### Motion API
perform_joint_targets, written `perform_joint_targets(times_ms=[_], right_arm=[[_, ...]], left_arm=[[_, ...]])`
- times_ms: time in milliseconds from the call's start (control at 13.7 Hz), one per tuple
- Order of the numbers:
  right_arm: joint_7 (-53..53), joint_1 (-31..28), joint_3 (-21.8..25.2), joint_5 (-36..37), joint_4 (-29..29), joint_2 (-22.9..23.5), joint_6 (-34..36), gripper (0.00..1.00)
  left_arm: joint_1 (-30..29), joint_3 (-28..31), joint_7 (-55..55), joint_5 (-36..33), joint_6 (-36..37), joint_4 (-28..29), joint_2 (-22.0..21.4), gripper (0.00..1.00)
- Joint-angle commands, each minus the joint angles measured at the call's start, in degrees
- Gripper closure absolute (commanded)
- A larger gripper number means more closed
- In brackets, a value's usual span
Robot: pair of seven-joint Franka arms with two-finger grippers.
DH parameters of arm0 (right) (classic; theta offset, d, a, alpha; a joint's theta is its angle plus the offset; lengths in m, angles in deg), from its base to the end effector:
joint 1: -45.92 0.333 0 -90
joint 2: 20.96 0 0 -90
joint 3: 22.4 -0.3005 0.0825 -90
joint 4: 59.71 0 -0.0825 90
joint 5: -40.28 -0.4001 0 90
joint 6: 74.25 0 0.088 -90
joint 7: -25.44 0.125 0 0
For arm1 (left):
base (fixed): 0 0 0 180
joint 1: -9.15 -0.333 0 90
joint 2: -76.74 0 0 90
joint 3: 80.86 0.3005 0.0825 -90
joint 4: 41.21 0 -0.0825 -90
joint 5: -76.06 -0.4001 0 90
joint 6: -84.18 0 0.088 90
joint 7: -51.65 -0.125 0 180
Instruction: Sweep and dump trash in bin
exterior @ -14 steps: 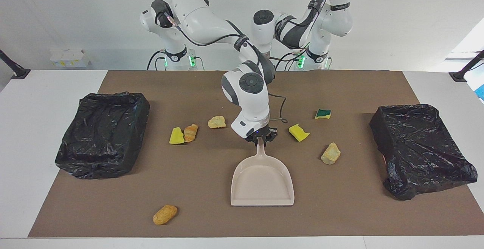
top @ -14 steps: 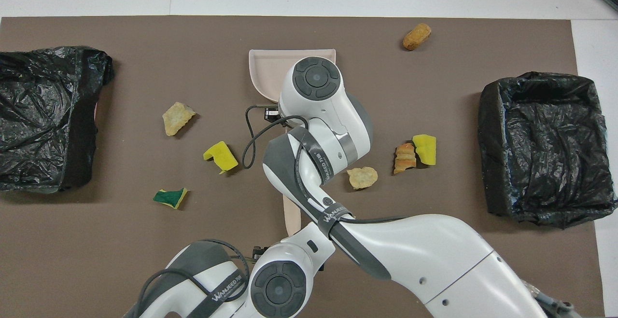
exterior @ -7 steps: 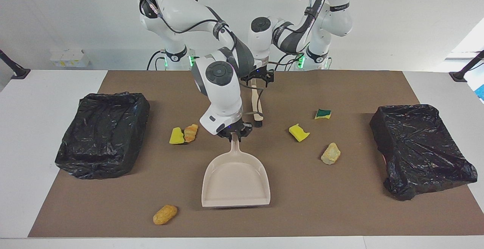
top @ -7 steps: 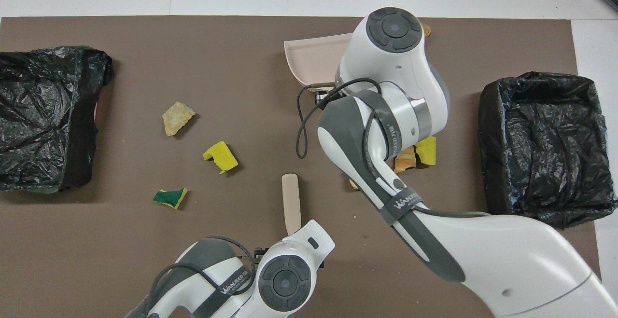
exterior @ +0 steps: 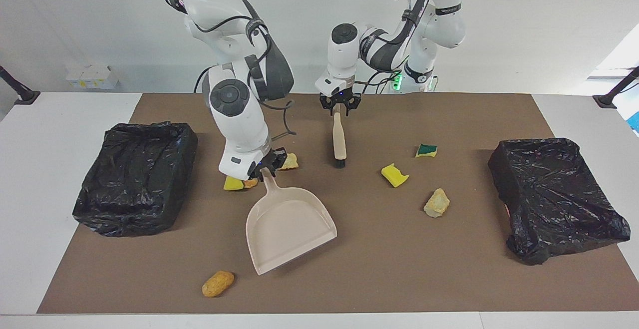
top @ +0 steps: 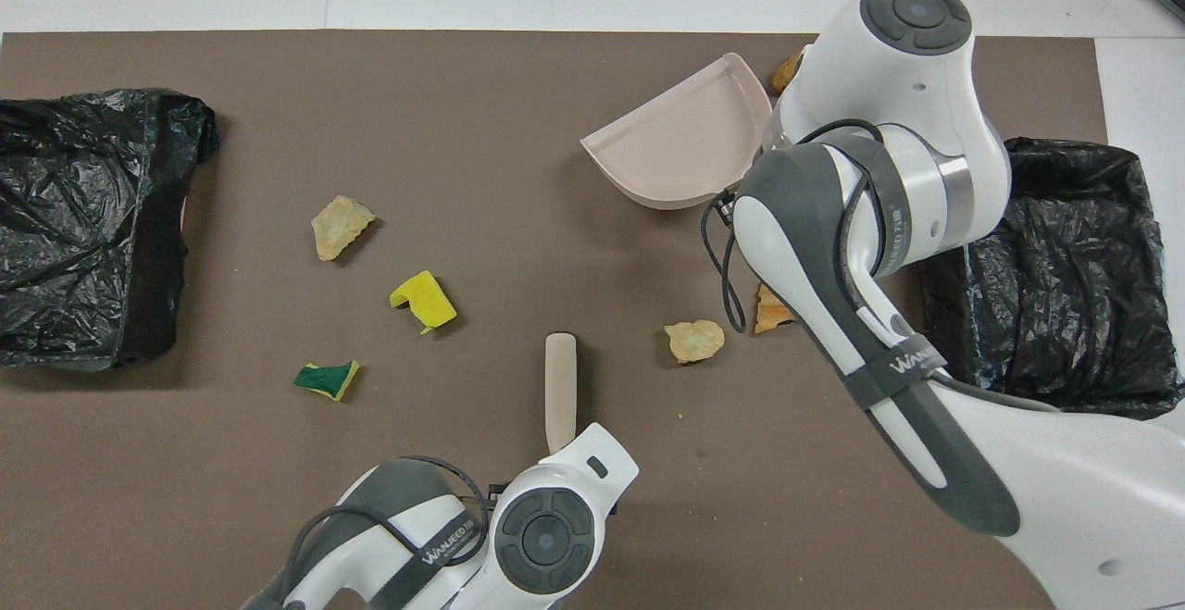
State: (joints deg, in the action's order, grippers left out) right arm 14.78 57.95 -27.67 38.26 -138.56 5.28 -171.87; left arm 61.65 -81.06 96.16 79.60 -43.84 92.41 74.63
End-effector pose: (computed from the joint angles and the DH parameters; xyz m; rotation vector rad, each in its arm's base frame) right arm 0.6561 0.1986 0.4075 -2.9809 -0.7204 0.2038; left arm 0.3044 -0.4041 0.3029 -3.1208 0.1615 0.1185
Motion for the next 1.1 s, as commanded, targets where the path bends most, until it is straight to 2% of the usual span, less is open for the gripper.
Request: perform_joint_targets(times_ms=[0,146,439,731,1024], right_arm=[[-7.7,0.0,-0.7,1.1,-3.3,-4.0,3.9,1.0],[-8.8,0.5,-0.6,1.2,-5.3,-5.5,6.5,1.0],[-8.9,2.2,-0.7,3.0,-12.5,-11.0,6.3,1.0],[-10.6,4.7,-0.8,3.7,-15.5,-13.8,6.0,1.0],[-30.2,5.5,-0.8,4.6,-15.4,-13.8,5.5,1.0]], left_arm=[[1.4,1.1,0.9,1.8,1.3,0.6,-0.9,0.97],[1.2,1.2,0.3,1.8,1.6,0.1,-0.8,1.0],[-0.8,1.9,1.0,1.6,3.8,-1.9,-1.1,1.0],[-5.9,2.0,0.6,-1.6,11.5,-5.7,-2.2,1.0],[-12.4,2.0,0.2,-6.7,13.8,-6.9,-3.3,1.0]])
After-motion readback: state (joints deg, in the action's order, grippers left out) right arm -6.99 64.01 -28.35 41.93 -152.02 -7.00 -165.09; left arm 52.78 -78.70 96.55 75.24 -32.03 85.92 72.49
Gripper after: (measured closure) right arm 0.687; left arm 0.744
